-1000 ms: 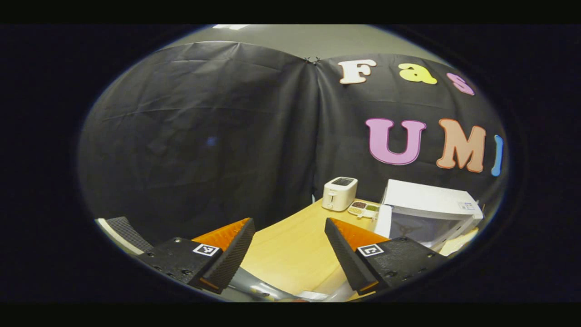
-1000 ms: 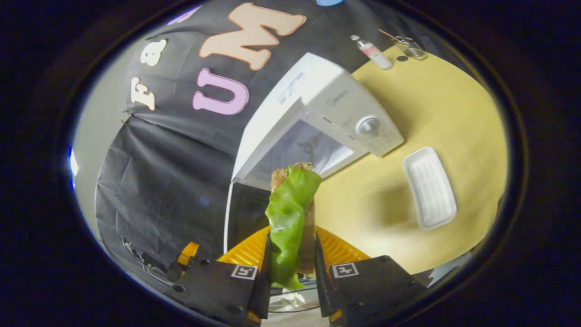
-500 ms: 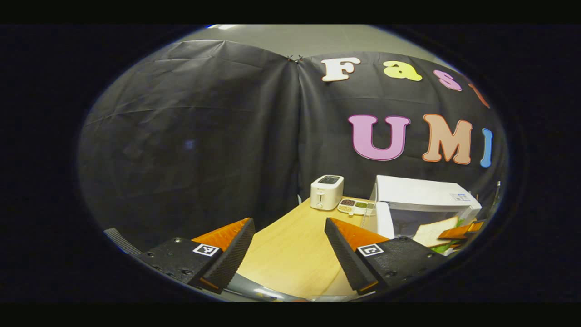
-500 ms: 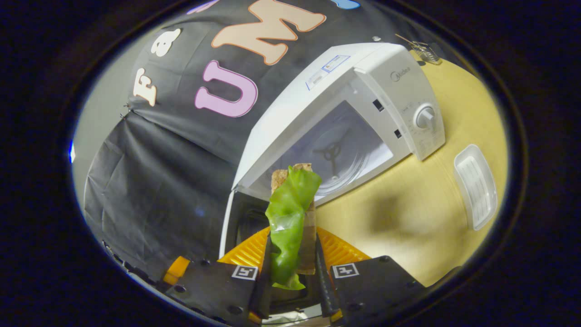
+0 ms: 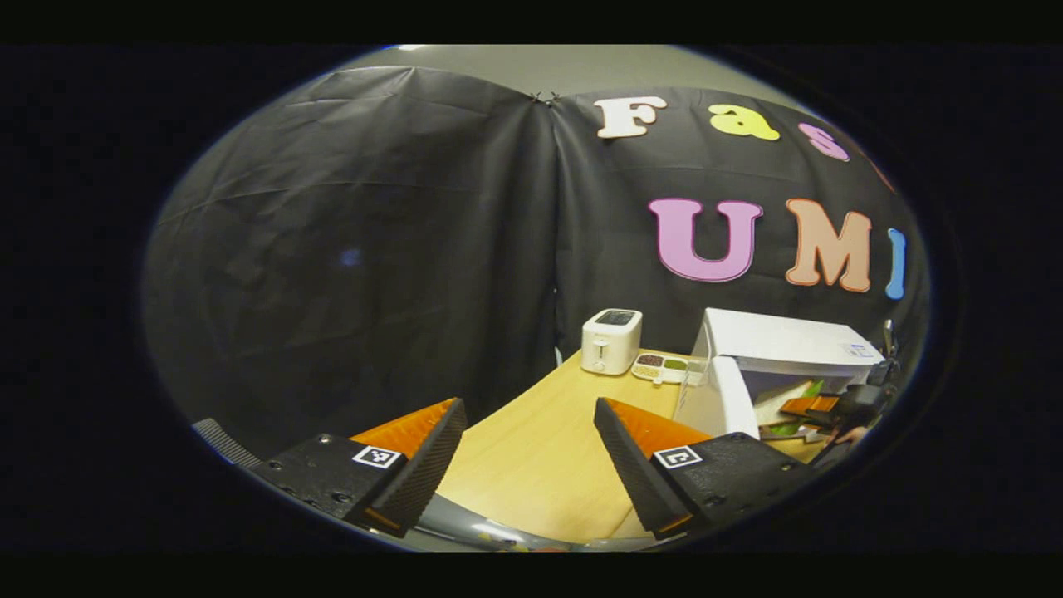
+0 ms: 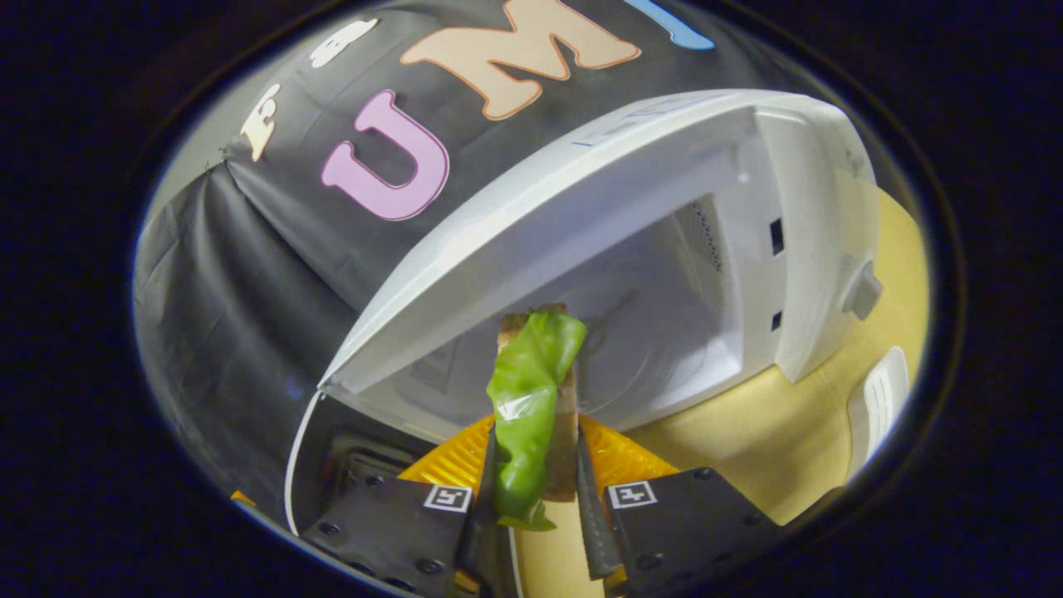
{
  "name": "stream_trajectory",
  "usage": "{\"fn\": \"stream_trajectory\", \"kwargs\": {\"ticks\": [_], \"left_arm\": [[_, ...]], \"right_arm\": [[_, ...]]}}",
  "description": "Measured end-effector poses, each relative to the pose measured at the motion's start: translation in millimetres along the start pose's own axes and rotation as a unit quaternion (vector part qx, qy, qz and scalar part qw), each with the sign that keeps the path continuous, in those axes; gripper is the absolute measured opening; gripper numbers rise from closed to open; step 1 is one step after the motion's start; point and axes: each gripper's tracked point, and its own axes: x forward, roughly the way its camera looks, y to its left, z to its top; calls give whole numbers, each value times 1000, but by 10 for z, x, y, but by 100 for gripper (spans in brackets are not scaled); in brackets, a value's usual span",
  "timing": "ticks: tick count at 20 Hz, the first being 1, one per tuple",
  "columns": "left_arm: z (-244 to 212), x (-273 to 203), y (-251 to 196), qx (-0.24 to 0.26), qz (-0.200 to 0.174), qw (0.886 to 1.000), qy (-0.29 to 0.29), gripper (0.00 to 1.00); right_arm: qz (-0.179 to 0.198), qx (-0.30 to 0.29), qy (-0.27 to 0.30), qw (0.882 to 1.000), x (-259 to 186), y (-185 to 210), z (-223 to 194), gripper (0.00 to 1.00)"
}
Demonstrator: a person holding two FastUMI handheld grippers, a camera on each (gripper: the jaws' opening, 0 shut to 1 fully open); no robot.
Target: Open the microwave oven with the left hand, put the food in, and close the microwave oven.
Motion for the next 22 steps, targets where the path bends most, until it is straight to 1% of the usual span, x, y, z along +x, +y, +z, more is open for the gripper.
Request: {"fn": "stream_trajectory", "kwargs": {"ticks": [1,2,6,8,9,10,11,13,14,15,16,18,19,20,21,22], "left_arm": [[-9,2,31,1,4,1000,0,95],[-9,5,52,2,8,1000,1,95],[-60,26,124,-7,21,1000,13,95],[-101,18,167,-5,27,999,16,95],[-89,28,168,-3,29,999,16,95],[-86,34,180,0,32,999,17,95],[-76,20,196,3,34,999,17,95],[-80,10,208,6,37,999,16,95],[-76,9,204,7,37,999,17,95],[-81,16,209,8,37,999,17,95],[-81,21,206,8,37,999,19,95],[-64,6,197,7,35,999,18,95],[-78,9,201,7,34,999,18,95],[-77,5,196,8,33,999,18,91],[-82,3,196,8,32,999,19,95],[-87,5,189,9,30,999,19,95]], "right_arm": [[-3,-4,-6,1000,72,9,16,38],[-6,-11,-11,1000,143,13,30,45],[-18,-38,-39,998,329,-15,104,45],[-37,-62,-50,996,404,-112,135,45],[-43,-63,-53,996,432,-146,138,37],[-51,-61,-56,995,448,-172,158,38],[-64,-70,-58,994,471,-230,168,46],[-72,-84,-71,991,496,-233,199,46],[-80,-91,-76,990,503,-236,212,53],[-89,-107,-82,987,509,-258,226,57],[-97,-117,-86,985,531,-261,233,54],[-110,-132,-93,981,550,-278,239,61],[-118,-139,-98,978,521,-299,260,71],[-131,-146,-104,975,513,-352,287,74],[-145,-152,-106,972,495,-426,309,83],[-154,-158,-101,970,496,-500,305,82]]}}
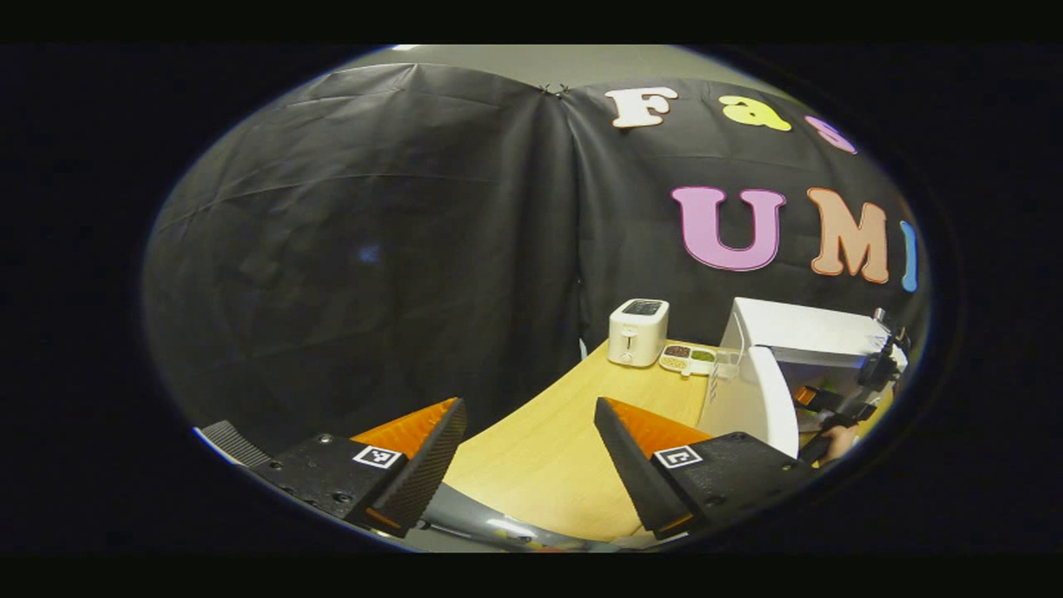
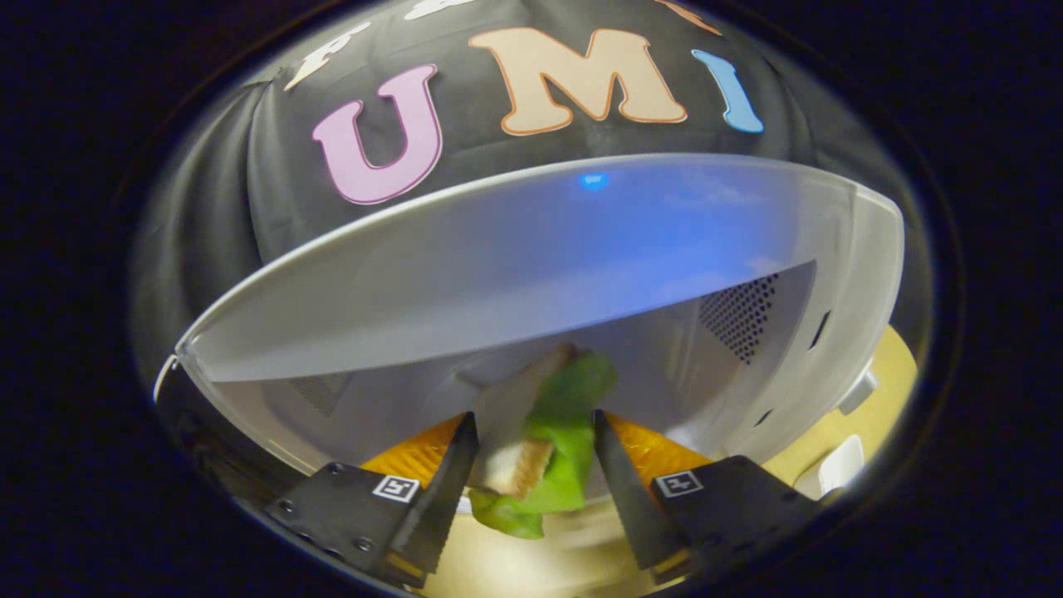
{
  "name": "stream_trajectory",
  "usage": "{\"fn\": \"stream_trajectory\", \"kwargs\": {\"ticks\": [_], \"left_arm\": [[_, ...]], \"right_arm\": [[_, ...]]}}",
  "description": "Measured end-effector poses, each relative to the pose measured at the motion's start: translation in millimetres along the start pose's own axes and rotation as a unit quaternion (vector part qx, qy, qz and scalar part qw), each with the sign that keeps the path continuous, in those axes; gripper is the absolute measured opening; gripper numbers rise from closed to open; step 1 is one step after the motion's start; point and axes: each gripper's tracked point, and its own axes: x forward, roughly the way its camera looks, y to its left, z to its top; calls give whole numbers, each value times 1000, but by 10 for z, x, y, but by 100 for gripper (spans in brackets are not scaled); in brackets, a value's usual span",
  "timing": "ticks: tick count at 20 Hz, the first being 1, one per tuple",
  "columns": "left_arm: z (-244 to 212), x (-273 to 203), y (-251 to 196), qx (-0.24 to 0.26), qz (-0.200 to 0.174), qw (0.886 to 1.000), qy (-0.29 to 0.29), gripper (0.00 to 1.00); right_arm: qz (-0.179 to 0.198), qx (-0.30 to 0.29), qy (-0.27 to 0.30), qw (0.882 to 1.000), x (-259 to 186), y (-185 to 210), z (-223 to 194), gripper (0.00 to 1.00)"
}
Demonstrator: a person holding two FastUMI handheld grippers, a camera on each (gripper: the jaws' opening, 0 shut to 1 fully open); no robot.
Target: Open the microwave oven with the left hand, put the food in, and close the microwave oven.
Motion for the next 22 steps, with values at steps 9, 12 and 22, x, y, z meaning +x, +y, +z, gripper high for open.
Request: {"fn": "stream_trajectory", "kwargs": {"ticks": [9,12,22], "left_arm": [[-87,-42,-57,-3,-40,999,11,94],[-139,-46,-164,2,-69,997,16,91],[-435,-151,-508,33,-192,980,51,72]], "right_arm": [[10,-10,-27,1000,-546,-147,206,100],[27,2,-40,999,-920,-116,313,92],[20,16,-47,999,-1947,-296,362,92]]}}
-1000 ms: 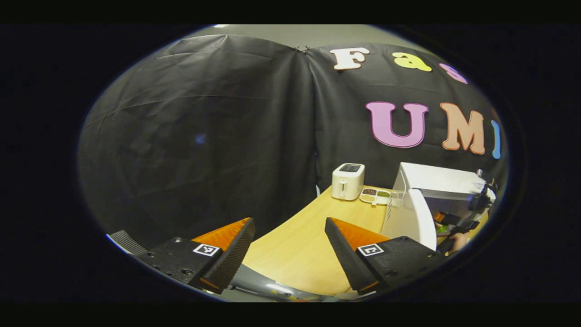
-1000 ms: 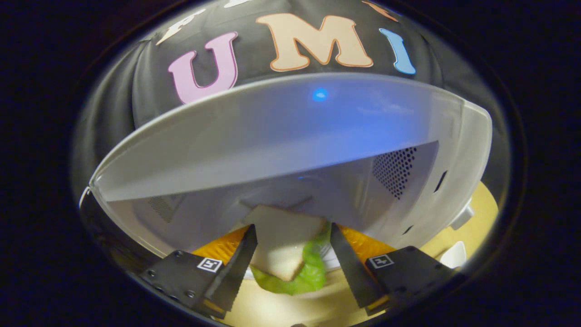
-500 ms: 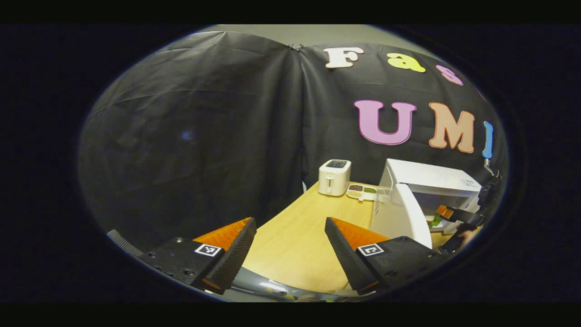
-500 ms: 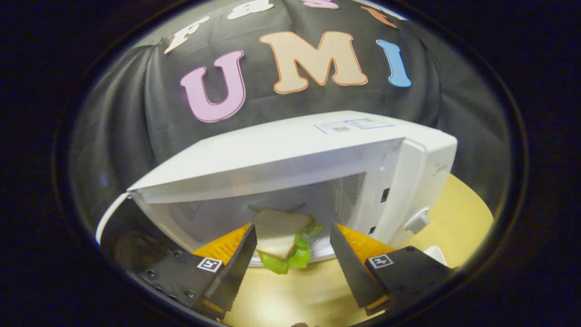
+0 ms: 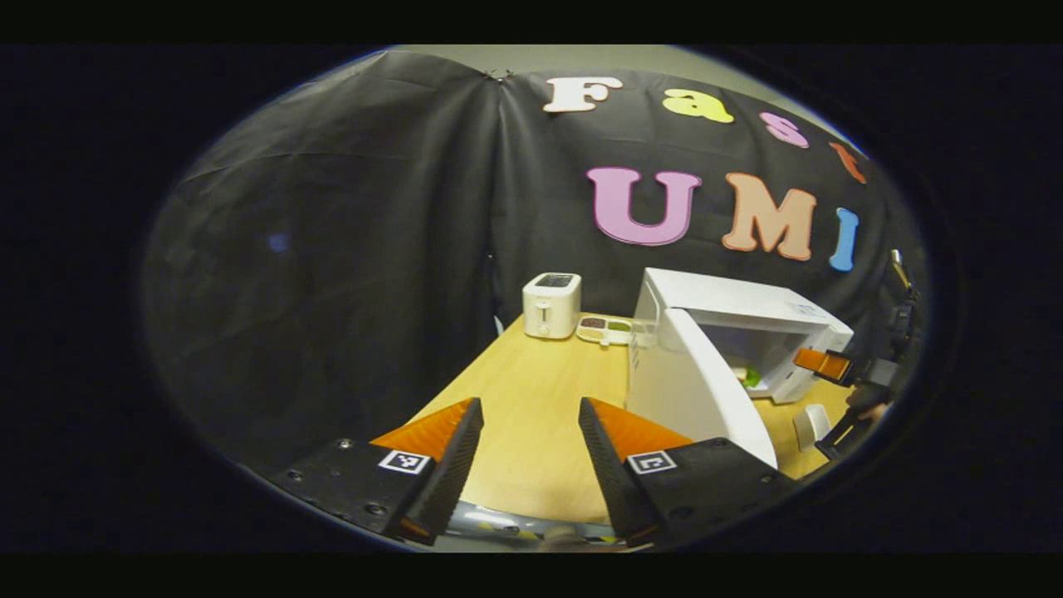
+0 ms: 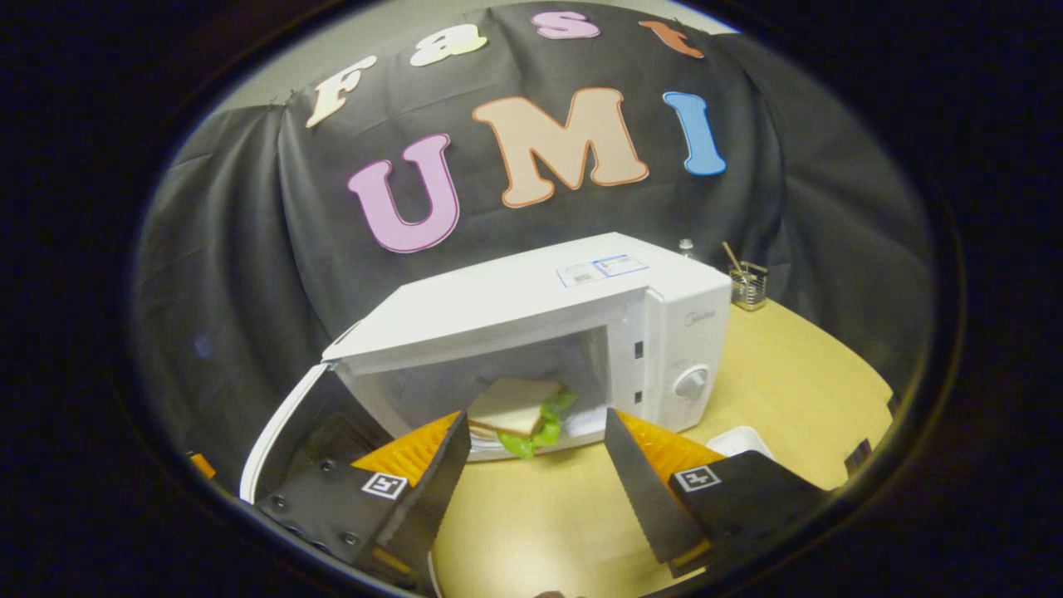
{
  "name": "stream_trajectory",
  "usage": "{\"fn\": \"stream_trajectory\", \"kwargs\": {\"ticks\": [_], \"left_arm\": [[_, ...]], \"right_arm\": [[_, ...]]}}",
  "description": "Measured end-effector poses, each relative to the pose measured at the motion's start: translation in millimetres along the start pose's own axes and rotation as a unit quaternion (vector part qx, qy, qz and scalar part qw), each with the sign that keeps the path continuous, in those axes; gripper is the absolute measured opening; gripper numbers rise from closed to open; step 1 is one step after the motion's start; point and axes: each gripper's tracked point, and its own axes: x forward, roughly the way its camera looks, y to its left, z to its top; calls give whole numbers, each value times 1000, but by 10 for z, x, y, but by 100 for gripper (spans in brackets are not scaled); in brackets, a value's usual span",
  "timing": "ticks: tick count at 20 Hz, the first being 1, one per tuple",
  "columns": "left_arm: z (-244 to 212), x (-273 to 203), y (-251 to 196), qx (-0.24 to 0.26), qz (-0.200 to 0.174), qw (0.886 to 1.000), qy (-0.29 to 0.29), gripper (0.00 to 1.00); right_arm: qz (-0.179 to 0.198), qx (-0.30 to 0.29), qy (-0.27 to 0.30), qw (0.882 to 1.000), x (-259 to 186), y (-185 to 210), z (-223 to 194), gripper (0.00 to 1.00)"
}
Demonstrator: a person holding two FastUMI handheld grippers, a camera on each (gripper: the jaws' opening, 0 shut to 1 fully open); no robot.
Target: Open the microwave oven with the left hand, put the food in, and close the microwave oven.
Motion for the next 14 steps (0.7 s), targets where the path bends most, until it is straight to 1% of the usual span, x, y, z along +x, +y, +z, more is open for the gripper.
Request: {"fn": "stream_trajectory", "kwargs": {"ticks": [1,2,3,4,5,6,7,8,9,10,14], "left_arm": [[-45,-9,-33,7,-15,1000,7,63],[-94,-11,-90,11,-31,999,16,58],[-141,-18,-145,14,-46,999,23,45],[-158,-28,-190,14,-58,998,27,38],[-178,-32,-239,13,-70,997,31,21],[-230,-26,-281,18,-76,996,40,21],[-318,-31,-288,27,-80,995,49,5],[-345,-36,-311,38,-85,994,53,0],[-363,-38,-339,48,-91,993,56,1],[-398,-41,-377,54,-100,992,60,1],[-478,-99,-600,56,-136,986,74,1]], "right_arm": [[-5,-2,0,1000,-83,-29,-2,92],[-7,0,0,1000,-160,-48,1,92],[-9,2,0,1000,-241,-62,6,92],[-13,4,-4,1000,-303,-92,21,100],[-19,3,-7,1000,-358,-134,32,100],[-24,3,-7,1000,-405,-174,39,92],[-29,7,-9,1000,-451,-201,47,92],[-33,12,-13,999,-492,-235,75,92],[-38,17,-17,999,-535,-264,100,100],[-44,22,-20,999,-580,-310,128,92],[-76,27,-29,996,-739,-587,234,92]]}}
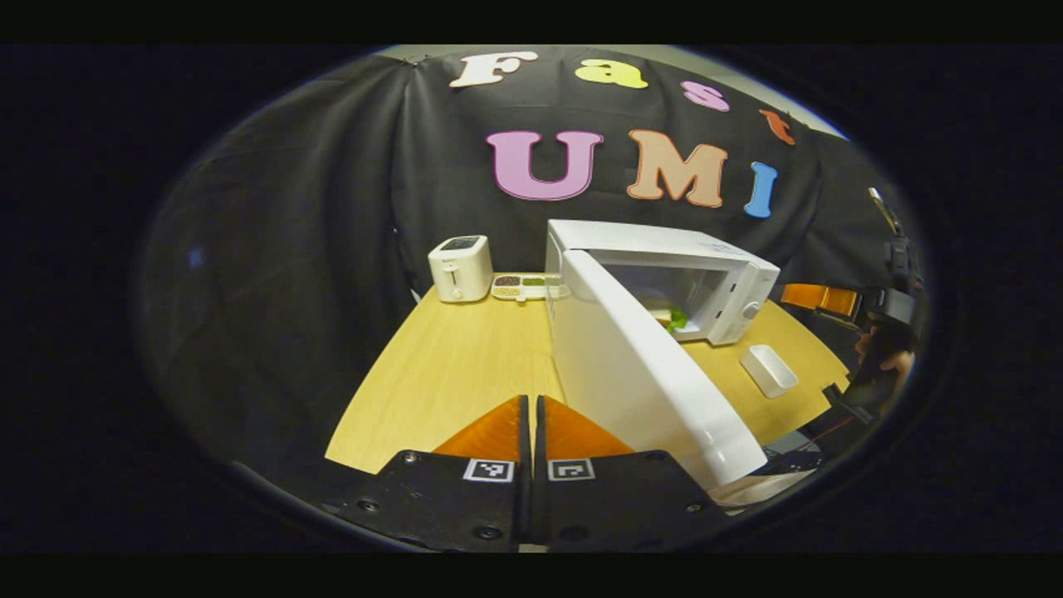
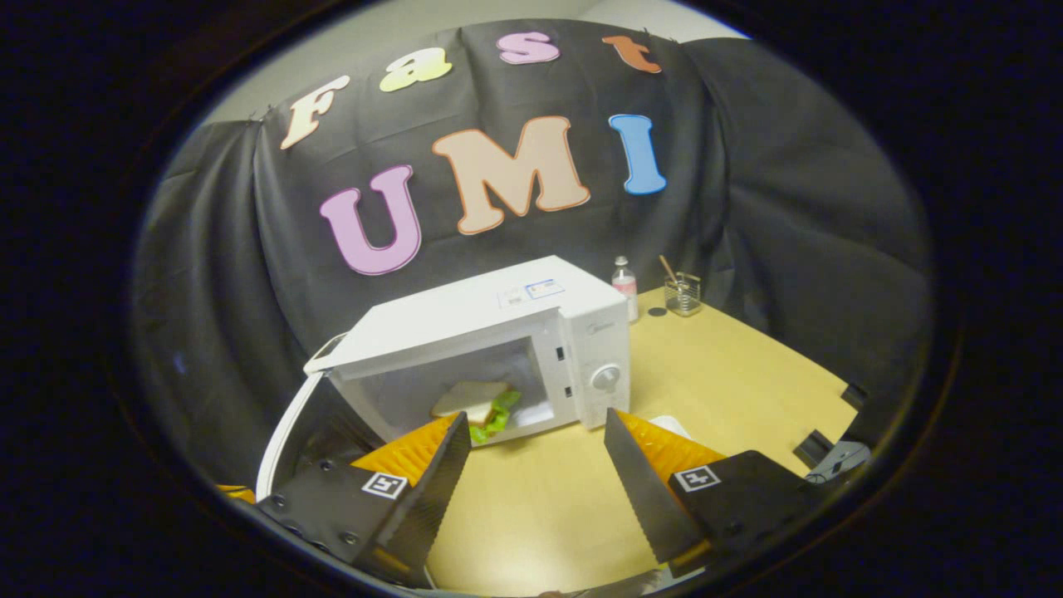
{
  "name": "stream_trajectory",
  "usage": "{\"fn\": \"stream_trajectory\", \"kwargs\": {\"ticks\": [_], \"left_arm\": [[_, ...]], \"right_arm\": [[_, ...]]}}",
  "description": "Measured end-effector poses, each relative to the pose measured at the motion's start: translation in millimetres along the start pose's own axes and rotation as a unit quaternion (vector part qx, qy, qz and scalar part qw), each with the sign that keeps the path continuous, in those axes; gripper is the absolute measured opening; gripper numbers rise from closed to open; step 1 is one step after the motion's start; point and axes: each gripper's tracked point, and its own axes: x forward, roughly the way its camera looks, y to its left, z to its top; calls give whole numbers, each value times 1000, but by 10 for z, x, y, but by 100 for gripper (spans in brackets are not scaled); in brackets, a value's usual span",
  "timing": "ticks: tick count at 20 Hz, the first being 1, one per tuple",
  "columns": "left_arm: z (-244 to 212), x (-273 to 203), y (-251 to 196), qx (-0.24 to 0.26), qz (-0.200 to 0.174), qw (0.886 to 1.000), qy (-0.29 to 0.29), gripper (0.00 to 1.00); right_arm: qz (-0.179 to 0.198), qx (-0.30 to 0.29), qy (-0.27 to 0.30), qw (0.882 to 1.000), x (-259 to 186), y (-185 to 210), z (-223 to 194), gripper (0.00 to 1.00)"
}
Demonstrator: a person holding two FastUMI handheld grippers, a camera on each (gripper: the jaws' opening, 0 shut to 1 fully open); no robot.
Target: Open the microwave oven with the left hand, put the food in, and close the microwave oven.
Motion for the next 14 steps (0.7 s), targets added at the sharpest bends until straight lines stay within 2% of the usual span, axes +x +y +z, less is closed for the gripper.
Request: {"fn": "stream_trajectory", "kwargs": {"ticks": [1,2,4,5,9,14], "left_arm": [[-8,9,-45,1,-4,1000,3,1],[-24,32,-80,3,-7,1000,6,1],[-20,76,-138,11,-9,1000,9,1],[-14,96,-166,14,-9,1000,10,1],[28,121,-295,23,2,1000,7,1],[77,189,-564,6,25,1000,9,0]], "right_arm": [[-8,2,-1,1000,-12,-76,23,92],[-16,6,-2,1000,-27,-155,57,100],[-26,16,-7,999,-42,-296,144,100],[-29,20,-9,999,-34,-359,189,92],[-34,21,-19,999,76,-628,380,92],[-20,19,-5,1000,312,-956,497,92]]}}
